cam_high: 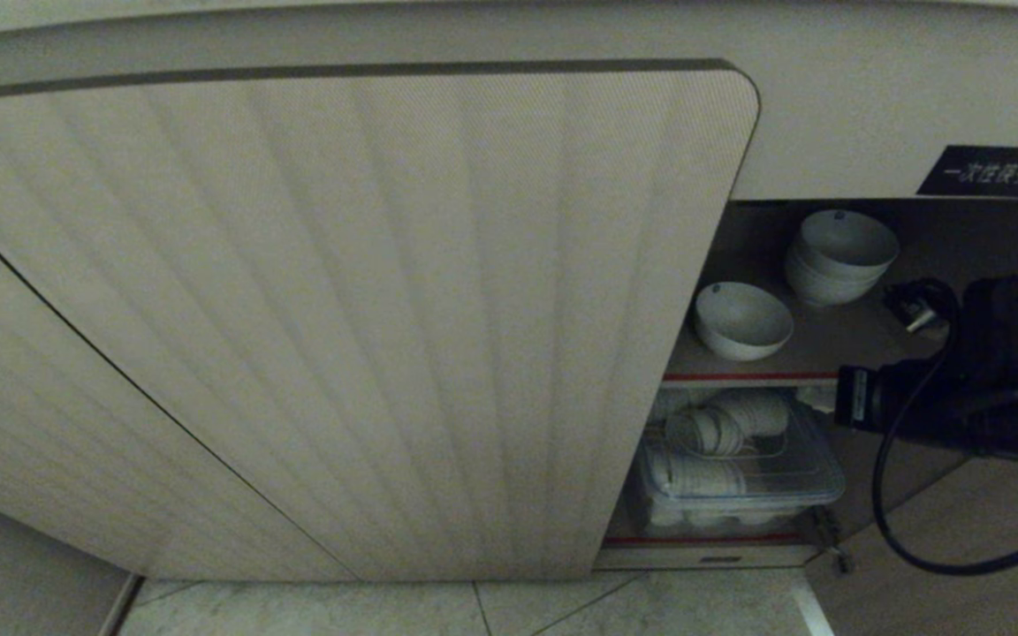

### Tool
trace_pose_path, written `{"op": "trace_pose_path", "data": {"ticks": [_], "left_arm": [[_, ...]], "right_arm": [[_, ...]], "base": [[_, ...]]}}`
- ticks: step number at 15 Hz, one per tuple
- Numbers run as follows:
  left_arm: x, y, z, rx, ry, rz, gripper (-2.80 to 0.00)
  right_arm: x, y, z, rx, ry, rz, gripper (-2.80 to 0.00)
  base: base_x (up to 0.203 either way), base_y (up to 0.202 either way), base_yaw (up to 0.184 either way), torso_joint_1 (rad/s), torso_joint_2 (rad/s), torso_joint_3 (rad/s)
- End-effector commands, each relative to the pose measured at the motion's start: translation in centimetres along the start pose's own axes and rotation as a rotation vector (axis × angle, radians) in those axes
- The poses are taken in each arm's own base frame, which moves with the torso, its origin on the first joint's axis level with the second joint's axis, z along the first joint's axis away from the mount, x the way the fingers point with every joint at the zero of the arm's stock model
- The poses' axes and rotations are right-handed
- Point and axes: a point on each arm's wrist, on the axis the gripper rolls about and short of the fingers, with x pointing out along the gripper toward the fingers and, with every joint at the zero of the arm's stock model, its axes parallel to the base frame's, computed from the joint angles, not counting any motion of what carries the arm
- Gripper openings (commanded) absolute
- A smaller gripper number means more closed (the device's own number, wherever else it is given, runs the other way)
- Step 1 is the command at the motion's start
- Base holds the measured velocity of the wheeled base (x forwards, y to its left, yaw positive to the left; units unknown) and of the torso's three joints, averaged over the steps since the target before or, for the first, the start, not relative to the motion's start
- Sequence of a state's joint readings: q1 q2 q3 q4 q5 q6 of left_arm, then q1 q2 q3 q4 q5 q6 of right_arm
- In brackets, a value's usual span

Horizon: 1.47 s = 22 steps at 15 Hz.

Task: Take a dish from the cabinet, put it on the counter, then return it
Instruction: Take the bowl from the cabinet

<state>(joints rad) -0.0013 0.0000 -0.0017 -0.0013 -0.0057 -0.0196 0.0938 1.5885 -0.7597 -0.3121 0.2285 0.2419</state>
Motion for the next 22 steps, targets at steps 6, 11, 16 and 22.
{"op": "trace_pose_path", "data": {"ticks": [6,11,16,22], "left_arm": [[0.0,0.0,0.0,0.0,0.0,0.0,-2.8],[0.0,0.0,0.0,0.0,0.0,0.0,-2.8],[0.0,0.0,0.0,0.0,0.0,0.002,-2.8],[0.0,0.0,0.0,0.0,0.0,0.001,-2.8]], "right_arm": [[0.3,0.2,1.7,0.068,0.028,-0.045,-2.8],[0.2,0.0,3.1,0.081,0.032,-0.076,-2.8],[0.8,-0.3,3.5,0.082,0.024,-0.133,-2.8],[0.7,-0.3,4.0,0.076,0.009,-0.138,-2.8]], "base": [[0.0,0.0,0.0,0.0,0.0,0.0],[0.0,0.0,0.0,0.0,0.0,0.0],[0.0,0.0,0.0,0.0,0.0,0.0],[0.0,0.0,0.0,0.0,0.0,0.0]]}}
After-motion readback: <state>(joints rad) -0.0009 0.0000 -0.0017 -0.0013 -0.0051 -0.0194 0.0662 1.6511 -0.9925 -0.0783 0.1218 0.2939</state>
